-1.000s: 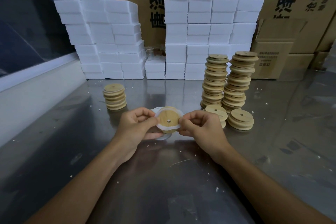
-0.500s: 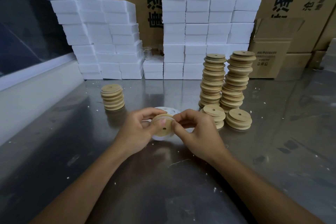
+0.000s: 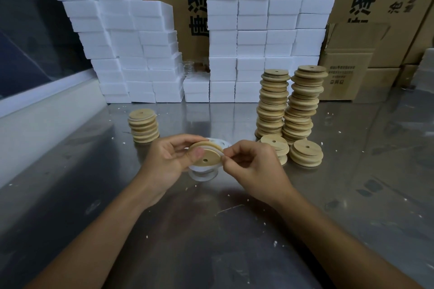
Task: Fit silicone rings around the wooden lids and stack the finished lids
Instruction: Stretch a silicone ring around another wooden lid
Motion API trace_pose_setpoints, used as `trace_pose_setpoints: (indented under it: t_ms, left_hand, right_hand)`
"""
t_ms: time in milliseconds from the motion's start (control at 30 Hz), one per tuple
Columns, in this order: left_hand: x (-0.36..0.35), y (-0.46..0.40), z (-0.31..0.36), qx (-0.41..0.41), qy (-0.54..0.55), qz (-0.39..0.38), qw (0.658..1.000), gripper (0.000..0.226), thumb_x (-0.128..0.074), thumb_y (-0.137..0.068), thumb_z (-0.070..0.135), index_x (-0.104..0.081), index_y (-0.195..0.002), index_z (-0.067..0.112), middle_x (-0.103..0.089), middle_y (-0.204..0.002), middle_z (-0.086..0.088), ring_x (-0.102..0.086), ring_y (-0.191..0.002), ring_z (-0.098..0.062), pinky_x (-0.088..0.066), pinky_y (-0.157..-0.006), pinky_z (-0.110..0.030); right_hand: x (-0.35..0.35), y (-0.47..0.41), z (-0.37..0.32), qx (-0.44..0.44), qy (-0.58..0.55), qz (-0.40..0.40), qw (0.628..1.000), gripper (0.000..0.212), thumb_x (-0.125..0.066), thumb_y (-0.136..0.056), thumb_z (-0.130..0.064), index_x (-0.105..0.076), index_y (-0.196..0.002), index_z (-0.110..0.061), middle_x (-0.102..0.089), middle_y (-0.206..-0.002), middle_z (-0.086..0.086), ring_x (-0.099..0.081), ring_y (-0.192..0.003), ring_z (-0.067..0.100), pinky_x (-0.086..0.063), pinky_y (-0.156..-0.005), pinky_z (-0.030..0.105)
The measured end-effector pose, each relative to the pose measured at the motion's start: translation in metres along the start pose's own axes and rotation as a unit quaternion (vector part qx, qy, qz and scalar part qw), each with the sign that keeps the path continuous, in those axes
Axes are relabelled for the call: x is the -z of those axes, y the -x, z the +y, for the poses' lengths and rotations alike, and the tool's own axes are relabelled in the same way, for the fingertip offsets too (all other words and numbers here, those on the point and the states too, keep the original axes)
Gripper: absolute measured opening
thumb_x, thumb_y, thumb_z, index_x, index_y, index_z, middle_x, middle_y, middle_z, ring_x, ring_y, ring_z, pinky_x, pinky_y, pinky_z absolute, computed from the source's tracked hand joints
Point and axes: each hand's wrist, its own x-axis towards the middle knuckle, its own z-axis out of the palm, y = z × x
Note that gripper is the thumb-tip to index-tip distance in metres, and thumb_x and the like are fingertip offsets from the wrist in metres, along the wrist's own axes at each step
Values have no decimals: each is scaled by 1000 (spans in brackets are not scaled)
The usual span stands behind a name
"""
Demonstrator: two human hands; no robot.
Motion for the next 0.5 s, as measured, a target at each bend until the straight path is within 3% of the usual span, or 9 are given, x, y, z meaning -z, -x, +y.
trace_pose_setpoints:
  t_ms: [200,500]
  left_hand:
    - [1,0,-3,47,62,5,997,27,-69,-72,15,-71,-98,10,-75,-99,-10,-72,-93,-24,-59,-73,-34]
    - [-8,1,-7,86,168,12,982,27,-63,-75,11,-65,-100,3,-74,-97,-13,-72,-90,-24,-59,-70,-36]
  right_hand:
    - [1,0,-1,20,30,-15,999,5,-75,-79,-12,-76,-83,-14,-75,-76,-6,-71,-69,7,-60,-68,28]
    - [-1,2,2,2,-26,14,1000,4,-75,-81,-12,-74,-77,-15,-75,-73,-1,-73,-66,11,-57,-61,24]
